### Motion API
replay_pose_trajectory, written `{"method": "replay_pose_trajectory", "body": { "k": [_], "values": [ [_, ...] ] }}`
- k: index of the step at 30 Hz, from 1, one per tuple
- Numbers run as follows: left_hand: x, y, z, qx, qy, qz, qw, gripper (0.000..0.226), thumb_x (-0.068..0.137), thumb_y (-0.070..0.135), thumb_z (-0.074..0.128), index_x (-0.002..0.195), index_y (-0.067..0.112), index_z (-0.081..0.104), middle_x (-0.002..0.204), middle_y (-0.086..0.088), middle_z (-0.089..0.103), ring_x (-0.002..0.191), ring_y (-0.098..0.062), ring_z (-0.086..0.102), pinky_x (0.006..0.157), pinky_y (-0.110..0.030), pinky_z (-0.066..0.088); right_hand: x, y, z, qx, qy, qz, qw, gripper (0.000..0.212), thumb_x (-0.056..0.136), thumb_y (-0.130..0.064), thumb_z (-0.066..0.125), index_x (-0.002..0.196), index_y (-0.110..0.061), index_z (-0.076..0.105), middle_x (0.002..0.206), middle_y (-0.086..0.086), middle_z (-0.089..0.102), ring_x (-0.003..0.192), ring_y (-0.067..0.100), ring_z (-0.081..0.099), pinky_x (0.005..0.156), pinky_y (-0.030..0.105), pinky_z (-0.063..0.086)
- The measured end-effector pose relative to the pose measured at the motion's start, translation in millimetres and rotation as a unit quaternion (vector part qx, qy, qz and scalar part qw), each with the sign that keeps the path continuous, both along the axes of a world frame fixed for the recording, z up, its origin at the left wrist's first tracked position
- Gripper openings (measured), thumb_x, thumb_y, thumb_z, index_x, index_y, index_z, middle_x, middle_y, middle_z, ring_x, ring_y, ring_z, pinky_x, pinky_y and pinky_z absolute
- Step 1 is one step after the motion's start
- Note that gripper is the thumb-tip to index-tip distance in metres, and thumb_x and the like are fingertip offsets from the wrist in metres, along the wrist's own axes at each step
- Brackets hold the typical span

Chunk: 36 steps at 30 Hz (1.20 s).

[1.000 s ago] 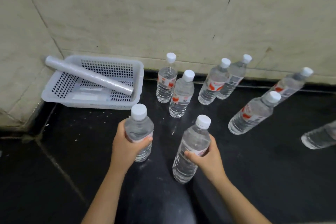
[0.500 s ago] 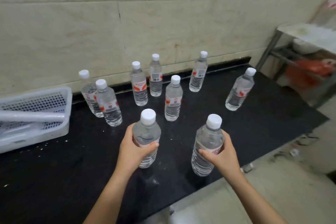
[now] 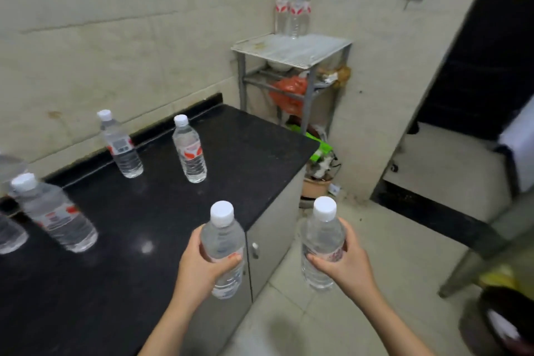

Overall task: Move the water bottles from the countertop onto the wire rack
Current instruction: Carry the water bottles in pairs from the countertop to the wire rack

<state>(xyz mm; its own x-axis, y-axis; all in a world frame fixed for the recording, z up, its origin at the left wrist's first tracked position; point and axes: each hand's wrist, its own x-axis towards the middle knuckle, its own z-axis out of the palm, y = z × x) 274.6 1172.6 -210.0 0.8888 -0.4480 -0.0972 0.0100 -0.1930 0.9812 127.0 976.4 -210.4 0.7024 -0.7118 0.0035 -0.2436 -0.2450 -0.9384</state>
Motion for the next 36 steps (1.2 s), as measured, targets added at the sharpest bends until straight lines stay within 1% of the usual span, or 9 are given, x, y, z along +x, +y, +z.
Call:
{"method": "replay_pose_trajectory", "body": {
  "k": [5,9,12,14,17,20,24,28,36],
  "values": [
    [-5,-89,-12,0.032,0.007,-0.090,0.995,0.069,0.035,0.039,0.078,0.100,0.034,0.054,0.102,0.000,0.067,0.094,-0.019,0.064,0.079,-0.033,0.049,-39,-53,-14,0.017,0.007,-0.100,0.995,0.071,0.058,-0.006,0.083,0.094,-0.050,0.040,0.095,-0.028,0.052,0.090,0.008,0.056,0.082,0.025,0.042],
    [2,-163,-24,0.040,0.012,-0.129,0.991,0.074,0.047,0.021,0.087,0.113,0.021,0.052,0.111,-0.007,0.064,0.101,-0.025,0.061,0.084,-0.038,0.048,-55,-105,-27,0.027,0.028,-0.151,0.988,0.072,0.057,-0.008,0.084,0.097,-0.049,0.041,0.099,-0.028,0.053,0.092,0.008,0.057,0.083,0.025,0.042],
    [12,-221,-31,0.035,0.007,-0.143,0.989,0.074,0.044,0.024,0.086,0.109,0.022,0.049,0.108,-0.008,0.062,0.100,-0.026,0.059,0.086,-0.038,0.047,-52,-153,-30,0.028,0.043,-0.185,0.982,0.073,0.057,-0.011,0.084,0.107,-0.044,0.041,0.101,-0.025,0.055,0.099,0.013,0.058,0.086,0.028,0.044],
    [21,-256,-35,0.031,0.011,-0.155,0.987,0.069,0.051,0.010,0.087,0.107,0.023,0.049,0.103,-0.005,0.062,0.098,-0.026,0.058,0.084,-0.035,0.044,-45,-186,-28,0.028,0.059,-0.194,0.979,0.073,0.059,-0.012,0.083,0.112,-0.038,0.040,0.101,-0.020,0.056,0.099,0.014,0.056,0.085,0.027,0.042],
    [40,-306,-32,0.016,0.021,-0.172,0.985,0.061,0.051,0.011,0.085,0.094,0.034,0.050,0.093,0.011,0.061,0.089,-0.019,0.059,0.080,-0.033,0.044,-31,-234,-18,0.013,0.086,-0.210,0.974,0.075,0.060,-0.012,0.082,0.118,-0.031,0.041,0.104,-0.008,0.056,0.098,0.014,0.054,0.083,0.026,0.039],
    [60,-352,-23,0.002,0.027,-0.191,0.981,0.060,0.053,0.006,0.085,0.088,0.038,0.048,0.090,0.014,0.059,0.084,-0.005,0.057,0.073,-0.025,0.044,-14,-279,-9,0.010,0.074,-0.223,0.972,0.072,0.061,-0.006,0.081,0.114,-0.031,0.039,0.098,-0.017,0.054,0.095,0.012,0.052,0.083,0.025,0.037],
    [84,-398,-20,0.013,0.026,-0.180,0.983,0.071,0.030,0.040,0.074,0.097,0.032,0.051,0.095,0.006,0.063,0.086,-0.014,0.060,0.081,-0.030,0.047,6,-331,-14,0.022,0.095,-0.217,0.971,0.073,0.060,-0.011,0.082,0.117,-0.030,0.042,0.096,-0.024,0.053,0.097,0.014,0.057,0.087,0.032,0.045],
    [106,-440,-18,0.015,0.024,-0.157,0.987,0.066,0.029,0.043,0.071,0.090,0.041,0.048,0.093,0.015,0.062,0.084,-0.004,0.059,0.078,-0.030,0.045,36,-388,-16,0.023,0.104,-0.171,0.980,0.071,0.059,-0.017,0.082,0.112,-0.040,0.041,0.096,-0.025,0.056,0.098,0.013,0.060,0.090,0.037,0.049],
    [143,-549,-10,0.031,-0.027,-0.074,0.996,0.071,0.031,0.043,0.074,0.098,0.034,0.053,0.098,0.002,0.066,0.093,-0.021,0.062,0.084,-0.036,0.048,103,-526,-10,0.012,0.048,-0.077,0.996,0.066,0.060,-0.012,0.083,0.101,-0.043,0.042,0.094,-0.026,0.054,0.094,0.011,0.059,0.088,0.029,0.046]
  ]
}}
